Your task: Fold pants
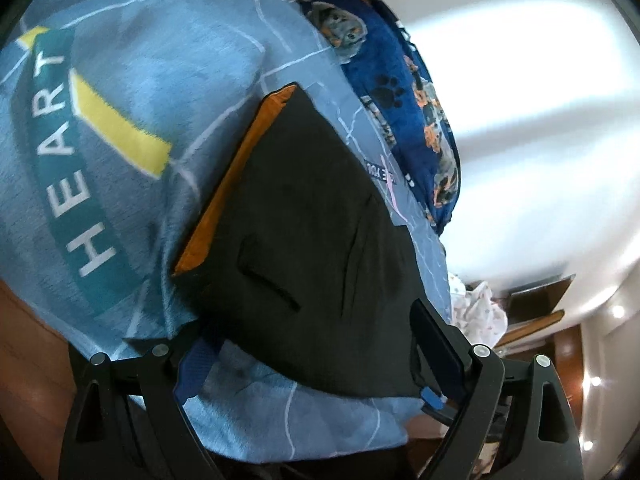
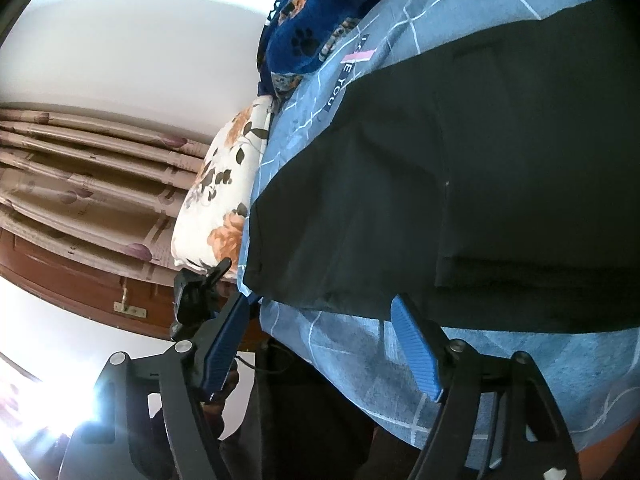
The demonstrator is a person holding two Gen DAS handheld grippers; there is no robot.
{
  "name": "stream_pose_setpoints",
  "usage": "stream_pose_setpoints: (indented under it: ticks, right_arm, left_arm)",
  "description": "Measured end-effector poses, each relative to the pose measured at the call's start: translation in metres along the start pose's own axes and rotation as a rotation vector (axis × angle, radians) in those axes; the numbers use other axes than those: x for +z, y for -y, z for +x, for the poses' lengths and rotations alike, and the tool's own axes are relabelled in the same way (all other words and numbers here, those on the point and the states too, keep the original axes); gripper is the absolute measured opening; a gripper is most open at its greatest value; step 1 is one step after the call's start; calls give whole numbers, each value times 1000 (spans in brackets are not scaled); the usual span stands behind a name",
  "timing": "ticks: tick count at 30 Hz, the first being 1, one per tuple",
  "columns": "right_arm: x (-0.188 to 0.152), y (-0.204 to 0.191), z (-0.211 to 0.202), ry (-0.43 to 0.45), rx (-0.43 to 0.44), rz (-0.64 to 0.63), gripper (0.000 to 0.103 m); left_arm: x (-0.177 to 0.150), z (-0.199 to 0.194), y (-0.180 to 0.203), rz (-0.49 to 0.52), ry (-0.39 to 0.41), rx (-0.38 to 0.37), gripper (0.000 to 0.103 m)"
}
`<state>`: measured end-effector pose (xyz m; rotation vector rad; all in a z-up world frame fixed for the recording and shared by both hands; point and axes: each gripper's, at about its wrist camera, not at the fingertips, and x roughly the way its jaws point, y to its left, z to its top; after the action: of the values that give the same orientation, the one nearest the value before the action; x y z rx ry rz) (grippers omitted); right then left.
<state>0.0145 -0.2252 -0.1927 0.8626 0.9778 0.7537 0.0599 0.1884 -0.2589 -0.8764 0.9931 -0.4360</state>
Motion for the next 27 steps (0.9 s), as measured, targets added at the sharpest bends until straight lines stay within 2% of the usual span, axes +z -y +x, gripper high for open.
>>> stream_pose_setpoints:
  ticks: [2, 5, 8, 11, 13, 15, 16, 17, 18, 20, 24, 27]
  right_arm:
    - [-1, -1, 2, -7, -1, -1, 73]
    - [0, -3, 3, -13, 0, -9, 73]
    - [0, -4, 3, -10, 2, -12, 76]
    - [1, 1, 5, -14, 2, 7, 77]
    - [0, 2, 6, -17, 2, 10, 77]
    - [-1, 1, 7, -21, 0, 6, 77]
    - [0, 1, 7, -23, -1, 6, 77]
    - [0, 1, 7, -25, -1, 6, 77]
    - [0, 1, 7, -26, 0, 6, 77]
    - [-1, 1, 7, -26, -3, 8, 77]
    - [-1, 3, 6, -24, -7, 13, 77]
    - [-1, 3, 5, -19, -6, 16, 77]
  left_arm:
    - [1, 1, 1, -17, 11, -32, 89]
    - [0, -5, -5, -86, 56, -163, 89]
    - [3, 1, -14, -102, 15, -151, 89]
    - [5, 2, -15, -88, 15, -141, 89]
    - [6, 5, -5, -32, 3, -68, 85]
    - [6, 9, 7, 38, -3, 44, 61]
    - [5, 11, 11, 70, -4, 105, 53]
    - [5, 13, 11, 88, -1, 148, 35]
    - [5, 15, 13, 102, 3, 191, 29]
    - [2, 16, 18, 141, 9, 229, 26]
    - [-10, 11, 54, 305, 65, 330, 23]
    - [-20, 4, 84, 413, 130, 357, 23]
